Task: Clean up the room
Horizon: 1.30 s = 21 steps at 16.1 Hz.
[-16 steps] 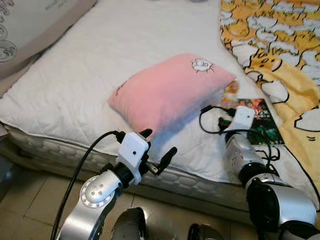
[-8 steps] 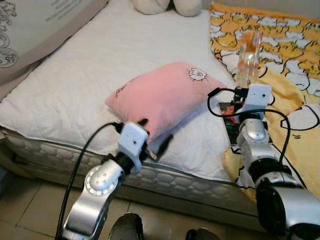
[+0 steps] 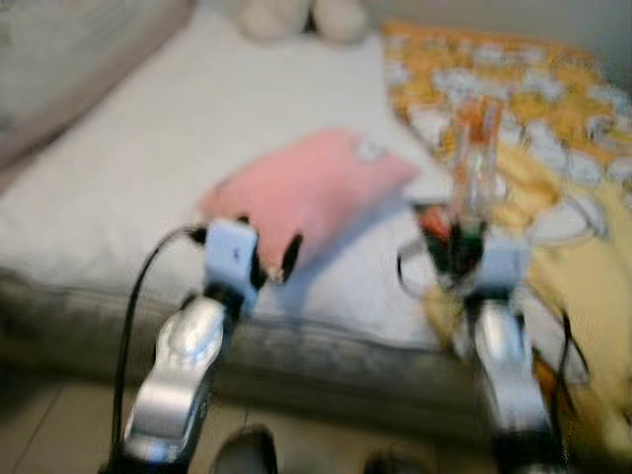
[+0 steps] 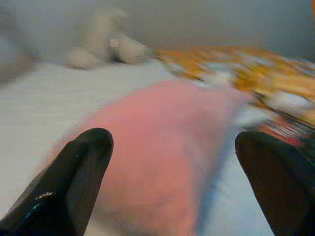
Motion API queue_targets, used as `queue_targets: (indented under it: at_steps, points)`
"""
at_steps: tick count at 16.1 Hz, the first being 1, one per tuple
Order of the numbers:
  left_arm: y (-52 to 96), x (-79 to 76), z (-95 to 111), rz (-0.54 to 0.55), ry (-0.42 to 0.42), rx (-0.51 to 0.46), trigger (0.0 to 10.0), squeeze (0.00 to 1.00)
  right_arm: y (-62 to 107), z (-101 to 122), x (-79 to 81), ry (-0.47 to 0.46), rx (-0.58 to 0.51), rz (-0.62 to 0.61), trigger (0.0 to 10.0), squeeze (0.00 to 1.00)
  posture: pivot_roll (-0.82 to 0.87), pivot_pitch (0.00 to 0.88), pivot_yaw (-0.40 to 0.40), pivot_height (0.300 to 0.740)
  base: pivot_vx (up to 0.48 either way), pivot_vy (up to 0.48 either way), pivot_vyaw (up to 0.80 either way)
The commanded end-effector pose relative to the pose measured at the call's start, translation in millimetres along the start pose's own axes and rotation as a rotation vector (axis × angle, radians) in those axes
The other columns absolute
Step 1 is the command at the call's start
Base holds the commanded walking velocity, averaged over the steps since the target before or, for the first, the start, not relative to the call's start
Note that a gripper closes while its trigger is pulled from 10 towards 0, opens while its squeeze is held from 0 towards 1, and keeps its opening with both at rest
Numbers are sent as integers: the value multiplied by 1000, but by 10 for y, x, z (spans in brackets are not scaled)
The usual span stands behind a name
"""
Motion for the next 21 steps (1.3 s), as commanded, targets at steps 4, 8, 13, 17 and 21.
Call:
queue_targets:
  at_steps: [4,8,13,17,21]
  points:
    - [173,121,-212,35,-18,71,10000,0,389,40,206,-43,38,108,0,0,134,2,-20,731,0,0,0]
    - [157,56,-174,22,-23,57,10000,0,223,16,334,-59,98,151,10000,0,127,7,-21,731,0,0,0]
    - [121,-19,-161,19,-9,51,10000,0,50,-112,293,-149,171,103,10000,0,123,0,-18,731,0,-96,0]
    - [99,-26,-163,17,-9,51,10000,0,74,-176,261,-162,185,81,10000,0,117,0,-10,731,0,-480,0]
    - [117,341,-336,213,43,119,10000,0,126,-88,177,-162,128,67,10000,0,97,0,0,731,0,-360,0]
Point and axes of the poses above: a point about 5 cm out from each wrist's last joint towards the gripper, its own y axis pointing back from the gripper into the wrist, its own z axis along the axis of the wrist's last joint, x = y × z, the point moved 6 cm from there along -y, pointing out of the wrist towards the gripper, and after that the axes turned 12 degrees about -y, right-handed, at the moved point
